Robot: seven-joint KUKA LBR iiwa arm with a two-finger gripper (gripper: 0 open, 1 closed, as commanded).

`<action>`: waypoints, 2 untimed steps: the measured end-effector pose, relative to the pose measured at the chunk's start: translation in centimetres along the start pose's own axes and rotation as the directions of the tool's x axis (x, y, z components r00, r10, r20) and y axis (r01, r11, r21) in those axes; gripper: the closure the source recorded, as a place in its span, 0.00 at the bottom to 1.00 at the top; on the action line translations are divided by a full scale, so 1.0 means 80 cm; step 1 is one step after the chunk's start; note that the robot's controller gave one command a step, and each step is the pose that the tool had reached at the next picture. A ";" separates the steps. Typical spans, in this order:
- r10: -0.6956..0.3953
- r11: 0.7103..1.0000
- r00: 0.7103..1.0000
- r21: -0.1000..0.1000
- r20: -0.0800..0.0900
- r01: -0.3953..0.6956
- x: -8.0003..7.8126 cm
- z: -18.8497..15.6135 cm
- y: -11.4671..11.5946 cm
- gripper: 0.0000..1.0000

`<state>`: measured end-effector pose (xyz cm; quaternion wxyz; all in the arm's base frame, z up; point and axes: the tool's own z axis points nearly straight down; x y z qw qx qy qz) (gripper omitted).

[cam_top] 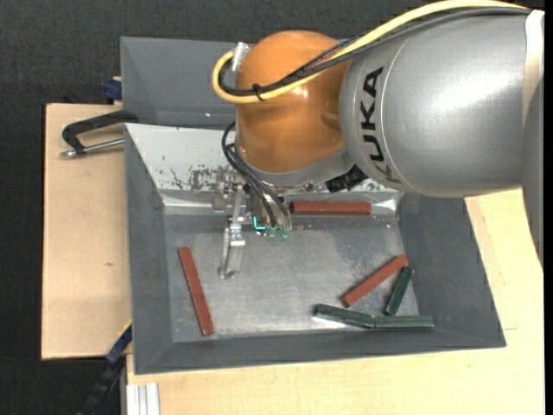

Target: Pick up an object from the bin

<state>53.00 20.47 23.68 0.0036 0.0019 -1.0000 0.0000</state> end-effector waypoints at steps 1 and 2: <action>0.003 1.000 1.000 -0.002 0.009 -0.003 -0.002 -0.006 -0.002 0.00; -0.137 0.991 0.990 0.000 0.010 0.137 0.002 0.058 0.009 0.00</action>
Offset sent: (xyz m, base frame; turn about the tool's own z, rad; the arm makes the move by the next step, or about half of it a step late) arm -0.0133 0.0265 -0.1668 -0.4566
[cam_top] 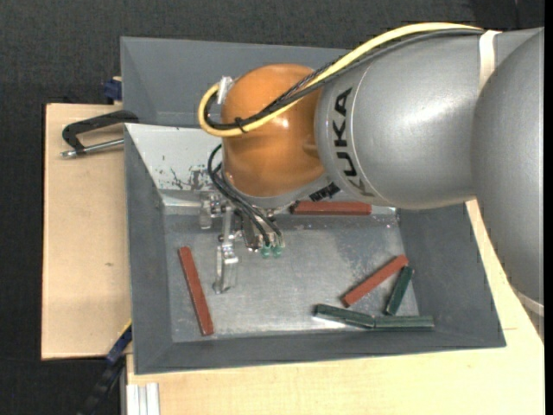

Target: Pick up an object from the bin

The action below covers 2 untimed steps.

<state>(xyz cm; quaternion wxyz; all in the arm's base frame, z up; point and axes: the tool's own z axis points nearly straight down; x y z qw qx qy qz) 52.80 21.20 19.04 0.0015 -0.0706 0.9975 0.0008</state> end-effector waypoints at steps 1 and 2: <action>-0.410 0.912 0.912 0.000 0.000 0.410 0.007 0.089 0.009 0.00; -0.596 0.803 0.803 -0.002 -0.001 0.596 0.009 0.096 0.012 0.00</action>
Offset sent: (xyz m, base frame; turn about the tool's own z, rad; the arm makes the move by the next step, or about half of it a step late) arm -0.0082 0.0116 -0.0479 -0.7514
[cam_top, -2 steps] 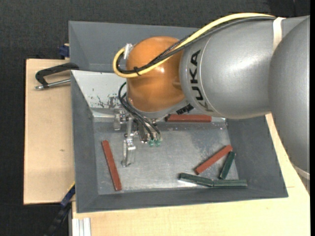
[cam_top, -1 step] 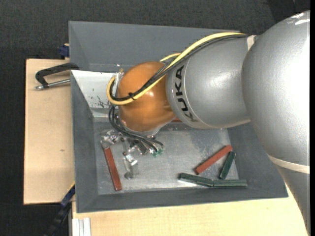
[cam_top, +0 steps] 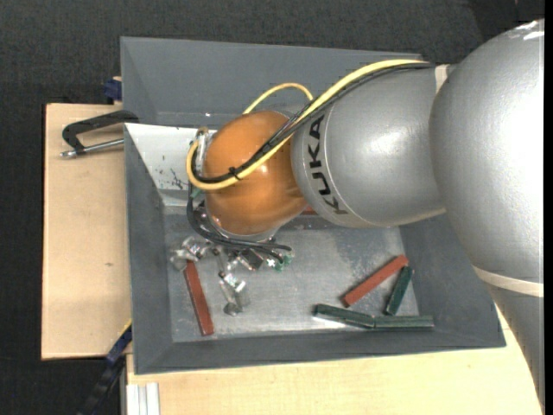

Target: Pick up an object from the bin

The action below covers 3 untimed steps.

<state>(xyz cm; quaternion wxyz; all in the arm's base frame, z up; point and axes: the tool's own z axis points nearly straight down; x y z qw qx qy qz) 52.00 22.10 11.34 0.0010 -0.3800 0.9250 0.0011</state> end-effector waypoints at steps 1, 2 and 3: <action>-0.339 0.941 0.941 0.002 0.000 0.339 -0.003 0.042 -0.009 0.00; -0.718 0.696 0.696 0.004 0.003 0.718 -0.036 0.053 -0.009 1.00; -0.717 0.697 0.697 0.000 0.002 0.717 -0.035 0.053 -0.009 1.00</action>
Offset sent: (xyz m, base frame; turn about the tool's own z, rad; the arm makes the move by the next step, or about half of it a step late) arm 0.0245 0.0130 -0.0434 -0.8026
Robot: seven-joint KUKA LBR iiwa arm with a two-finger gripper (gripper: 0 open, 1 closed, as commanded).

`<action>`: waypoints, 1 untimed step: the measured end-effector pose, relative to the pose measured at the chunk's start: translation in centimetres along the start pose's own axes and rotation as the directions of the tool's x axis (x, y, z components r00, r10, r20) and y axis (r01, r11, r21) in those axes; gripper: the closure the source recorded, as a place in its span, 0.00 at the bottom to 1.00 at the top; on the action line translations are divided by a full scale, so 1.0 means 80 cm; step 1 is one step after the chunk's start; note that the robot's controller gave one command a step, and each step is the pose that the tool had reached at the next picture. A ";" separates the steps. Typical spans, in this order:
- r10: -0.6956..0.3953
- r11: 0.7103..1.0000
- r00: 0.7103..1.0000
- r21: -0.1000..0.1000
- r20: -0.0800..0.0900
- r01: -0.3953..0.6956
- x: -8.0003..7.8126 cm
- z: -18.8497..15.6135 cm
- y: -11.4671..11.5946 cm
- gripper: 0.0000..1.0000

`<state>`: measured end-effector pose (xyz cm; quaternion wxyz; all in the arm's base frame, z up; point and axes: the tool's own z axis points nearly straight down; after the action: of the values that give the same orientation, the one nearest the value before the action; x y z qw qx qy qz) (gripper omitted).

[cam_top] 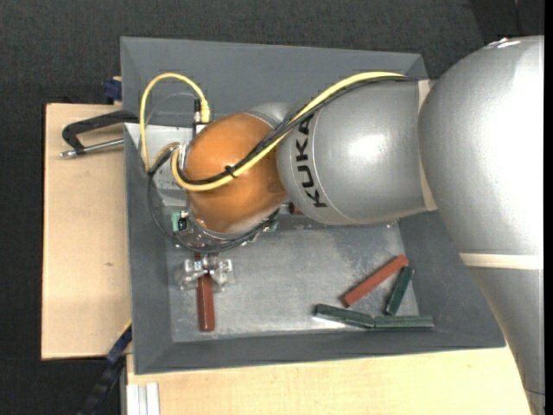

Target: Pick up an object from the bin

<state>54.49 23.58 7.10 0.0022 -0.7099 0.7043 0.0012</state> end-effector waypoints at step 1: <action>0.002 1.000 1.000 0.002 0.002 -0.002 -0.003 -0.007 -0.002 1.00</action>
Offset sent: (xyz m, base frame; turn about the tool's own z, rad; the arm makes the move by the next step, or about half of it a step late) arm 0.0000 -0.0001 0.0436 0.0000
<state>54.61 23.81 7.66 0.0038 -0.7092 0.7049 0.0011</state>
